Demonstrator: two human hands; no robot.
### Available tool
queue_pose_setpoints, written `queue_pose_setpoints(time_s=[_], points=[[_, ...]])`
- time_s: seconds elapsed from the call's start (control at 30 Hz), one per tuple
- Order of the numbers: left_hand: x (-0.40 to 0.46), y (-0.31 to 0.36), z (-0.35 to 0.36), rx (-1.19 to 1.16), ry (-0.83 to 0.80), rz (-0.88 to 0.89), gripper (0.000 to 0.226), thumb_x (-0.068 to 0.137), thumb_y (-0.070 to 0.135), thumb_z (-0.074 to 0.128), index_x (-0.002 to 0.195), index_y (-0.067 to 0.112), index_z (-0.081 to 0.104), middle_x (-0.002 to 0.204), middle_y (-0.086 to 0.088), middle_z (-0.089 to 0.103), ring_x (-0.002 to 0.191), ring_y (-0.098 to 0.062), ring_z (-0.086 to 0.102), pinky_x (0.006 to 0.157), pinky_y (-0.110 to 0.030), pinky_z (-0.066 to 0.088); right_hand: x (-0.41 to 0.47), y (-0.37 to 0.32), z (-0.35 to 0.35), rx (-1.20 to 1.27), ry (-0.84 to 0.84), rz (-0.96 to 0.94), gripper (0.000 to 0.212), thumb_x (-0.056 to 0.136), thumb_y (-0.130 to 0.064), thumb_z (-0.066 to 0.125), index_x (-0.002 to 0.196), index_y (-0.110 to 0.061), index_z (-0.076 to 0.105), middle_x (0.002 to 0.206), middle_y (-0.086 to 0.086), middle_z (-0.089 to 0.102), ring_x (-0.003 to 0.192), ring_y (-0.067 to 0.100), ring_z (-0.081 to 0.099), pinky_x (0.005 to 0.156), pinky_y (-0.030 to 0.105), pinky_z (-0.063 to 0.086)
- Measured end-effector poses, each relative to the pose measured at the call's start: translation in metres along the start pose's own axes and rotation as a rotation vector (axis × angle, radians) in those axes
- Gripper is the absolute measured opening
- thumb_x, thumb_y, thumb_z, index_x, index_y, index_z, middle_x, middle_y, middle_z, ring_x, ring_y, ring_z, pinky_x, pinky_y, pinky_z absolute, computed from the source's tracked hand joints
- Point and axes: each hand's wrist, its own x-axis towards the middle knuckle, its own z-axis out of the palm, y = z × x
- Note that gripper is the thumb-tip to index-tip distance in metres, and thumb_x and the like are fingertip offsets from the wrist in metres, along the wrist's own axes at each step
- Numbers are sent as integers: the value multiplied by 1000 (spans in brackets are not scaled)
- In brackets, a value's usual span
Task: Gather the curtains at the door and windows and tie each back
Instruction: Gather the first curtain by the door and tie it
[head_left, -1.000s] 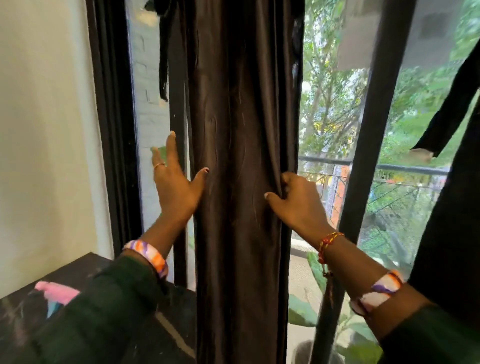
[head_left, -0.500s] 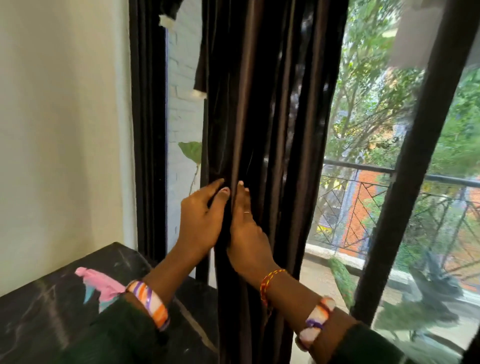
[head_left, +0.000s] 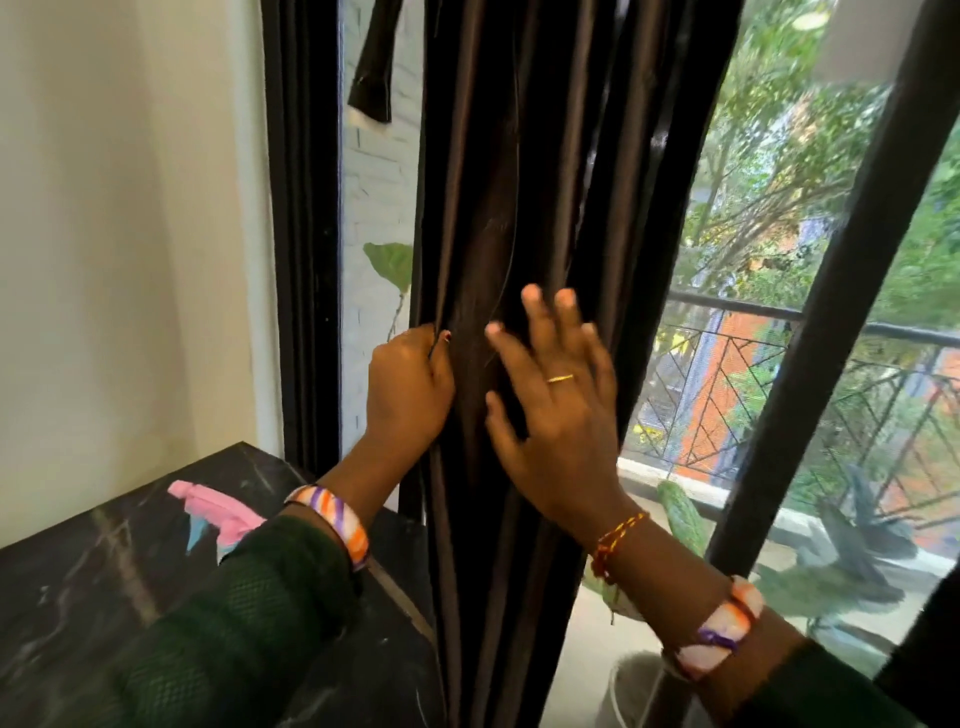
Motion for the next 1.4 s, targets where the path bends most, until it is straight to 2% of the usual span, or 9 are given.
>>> queue_pose_setpoints(time_s=[0.13,0.23,0.37,0.6,0.9,1.03,1.13,1.23,1.4], points=[[-7,9,7,0,-33,67,34,90,16,45,64,-2,56,57,-17,58,47,-24,49,48,-27,36,4,4,-15,339,-151,387,90,84,-15,64,148,-17,0,157,8,4,140,18,24,106,34,38],[-15,23,6,-25,-61,97,33,92,14,46,66,-3,58,56,-14,56,47,-15,44,45,-20,29,1,6,-15,372,-328,589,89,86,-11,57,149,-16,-6,144,13,42,114,23,54,95,36,46],[-21,33,-3,-75,-69,72,30,93,11,49,64,6,52,53,6,43,47,-1,39,46,-7,32,-12,-2,-14,276,-532,617,86,87,-2,45,148,-17,-13,103,21,64,85,37,63,73,40,51],[-28,46,-13,-48,-95,79,31,96,12,43,73,-2,58,65,-3,47,51,3,38,55,0,35,-23,-41,-20,169,-646,473,93,93,-5,41,121,-31,-43,138,22,44,87,38,64,71,41,49],[-43,63,-18,-256,-122,48,37,97,27,37,70,6,52,58,14,42,49,-1,50,52,-2,37,-29,-58,-35,187,-828,510,82,95,-2,41,140,-13,-26,140,25,40,100,32,59,85,37,47],[-42,64,-18,-136,-117,93,39,91,32,52,67,0,54,59,-1,45,50,-4,38,48,-8,29,-27,-62,-47,54,-918,433,73,94,-1,38,148,-9,-9,155,21,9,102,38,58,83,40,46],[-42,63,-26,-87,-100,81,24,90,8,53,70,-5,57,63,-8,48,50,-9,38,48,-8,31,-28,-62,-59,-5,-805,356,70,93,-16,47,150,-11,7,157,15,13,118,36,53,86,40,47],[-41,56,-36,-51,-72,106,27,90,8,49,67,-5,55,60,-11,49,50,-15,39,46,-16,24,-28,-53,-71,-88,-252,84,64,84,-17,60,140,-2,35,149,19,32,138,30,29,110,41,35],[-47,62,-43,-13,-77,150,25,89,6,49,67,-4,54,59,-12,50,52,-17,42,47,-15,29,-27,-44,-89,203,-164,438,88,86,-17,59,147,-10,-5,156,11,5,142,24,14,114,37,26]])
